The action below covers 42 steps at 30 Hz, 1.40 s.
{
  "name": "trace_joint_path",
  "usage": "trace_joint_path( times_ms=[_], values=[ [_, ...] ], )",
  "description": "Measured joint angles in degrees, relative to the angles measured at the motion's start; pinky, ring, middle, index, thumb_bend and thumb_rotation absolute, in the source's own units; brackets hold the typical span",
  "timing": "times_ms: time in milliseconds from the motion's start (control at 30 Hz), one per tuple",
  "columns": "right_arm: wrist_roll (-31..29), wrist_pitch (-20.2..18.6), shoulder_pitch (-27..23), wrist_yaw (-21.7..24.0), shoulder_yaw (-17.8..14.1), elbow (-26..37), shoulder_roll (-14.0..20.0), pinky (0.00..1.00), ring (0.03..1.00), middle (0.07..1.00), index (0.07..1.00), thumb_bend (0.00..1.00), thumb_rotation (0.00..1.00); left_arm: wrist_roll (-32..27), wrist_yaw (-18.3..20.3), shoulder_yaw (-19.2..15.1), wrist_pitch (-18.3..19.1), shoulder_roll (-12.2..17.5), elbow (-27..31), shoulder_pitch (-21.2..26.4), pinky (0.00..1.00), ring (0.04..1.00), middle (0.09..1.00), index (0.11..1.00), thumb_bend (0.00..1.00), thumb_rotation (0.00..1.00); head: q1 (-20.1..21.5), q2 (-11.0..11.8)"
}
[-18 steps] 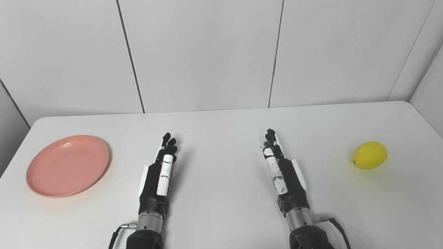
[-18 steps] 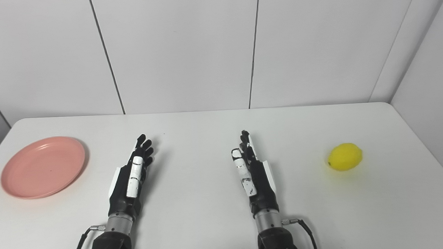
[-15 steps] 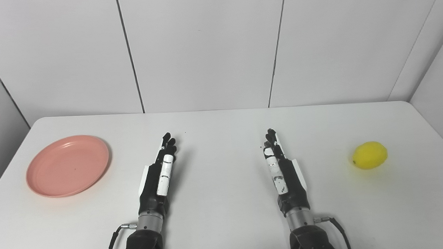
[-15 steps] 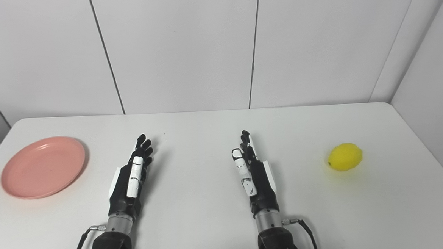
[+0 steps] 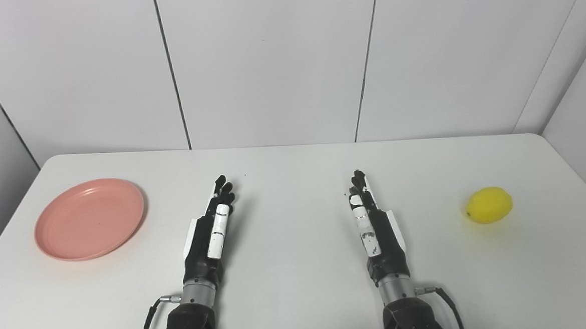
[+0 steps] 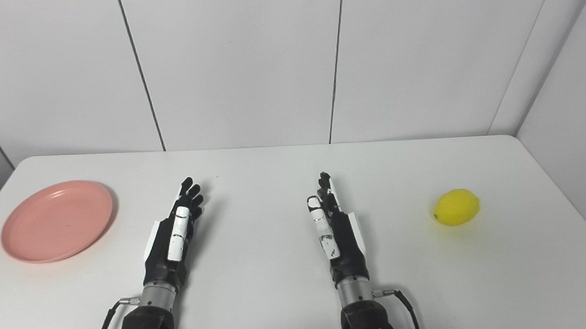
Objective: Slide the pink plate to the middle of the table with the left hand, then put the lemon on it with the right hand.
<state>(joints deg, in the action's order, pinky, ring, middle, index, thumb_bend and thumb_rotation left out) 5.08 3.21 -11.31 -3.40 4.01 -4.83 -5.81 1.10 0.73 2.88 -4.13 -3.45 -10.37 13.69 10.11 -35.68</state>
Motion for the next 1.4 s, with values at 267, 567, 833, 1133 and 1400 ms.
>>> trace_joint_path(
  times_ms=[267,567,833,1133,1400],
  values=[
    [0.35,0.0,-0.01,-0.04,0.01,0.0,0.0,1.0,1.0,1.0,1.0,0.71,1.0,0.02,-0.06,-0.02,0.0,0.0,-0.02,0.0,0.97,0.962,0.967,0.952,0.65,1.0,0.09,0.0],
    [-0.55,0.0,0.14,0.24,-0.43,0.29,0.2,1.0,1.0,1.0,1.0,0.71,1.0,5.46,-2.68,1.68,0.72,0.02,-0.02,-0.01,0.97,0.942,0.951,0.933,0.68,1.0,-9.92,2.9],
    [-5.33,0.26,1.32,1.0,-3.52,1.14,2.89,1.0,0.998,0.995,0.983,0.73,0.94,4.35,-2.09,2.91,0.5,-2.81,-0.83,-0.12,1.0,1.0,1.0,1.0,0.57,1.0,-21.53,7.38],
    [-7.75,2.98,1.54,1.53,-4.4,-0.35,3.47,1.0,0.987,0.993,0.986,0.71,0.97,3.76,-2.16,3.36,-3.46,-5.17,-4.56,1.35,1.0,1.0,1.0,1.0,0.57,1.0,-23.82,9.75],
    [-7.71,3.69,1.47,1.52,-4.32,-0.52,3.55,1.0,0.994,0.998,0.991,0.72,0.97,3.76,-2.65,2.74,-6.35,-5.35,-5.24,1.54,0.98,0.977,0.978,0.973,0.55,1.0,-23.55,10.46]
  ],
)
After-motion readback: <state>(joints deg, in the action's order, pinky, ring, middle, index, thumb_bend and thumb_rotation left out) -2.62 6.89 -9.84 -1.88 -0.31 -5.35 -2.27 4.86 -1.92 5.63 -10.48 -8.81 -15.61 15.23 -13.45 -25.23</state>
